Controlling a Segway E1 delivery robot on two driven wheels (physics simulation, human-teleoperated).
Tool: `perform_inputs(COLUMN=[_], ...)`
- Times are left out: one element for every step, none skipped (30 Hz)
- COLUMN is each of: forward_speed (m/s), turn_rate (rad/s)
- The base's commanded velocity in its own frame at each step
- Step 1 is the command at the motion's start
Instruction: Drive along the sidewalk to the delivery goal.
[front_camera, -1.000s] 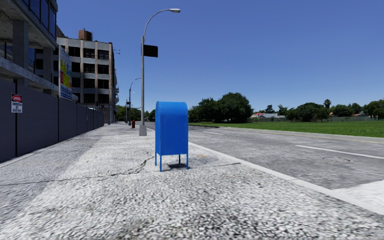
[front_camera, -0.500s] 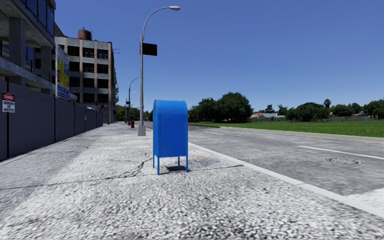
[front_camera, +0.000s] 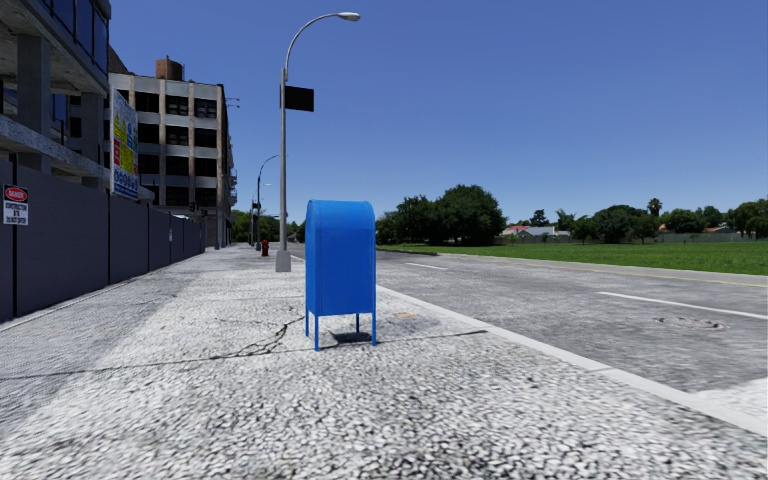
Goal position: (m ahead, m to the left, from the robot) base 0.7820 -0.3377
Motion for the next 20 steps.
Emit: perform_inputs(forward_speed=[0.0, 0.0, 0.0, 0.0, 0.0, 0.0, 0.0, 0.0, 0.0, 0.0, 0.0, 0.0, 0.0, 0.0, 0.0, 0.0, 0.0, 0.0, 0.0, 0.0], turn_rate=[0.0, 0.0, 0.0, 0.0, 0.0, 0.0, 0.0, 0.0, 0.0, 0.0, 0.0, 0.0, 0.0, 0.0, 0.0, 0.0, 0.0, 0.0, 0.0, 0.0])
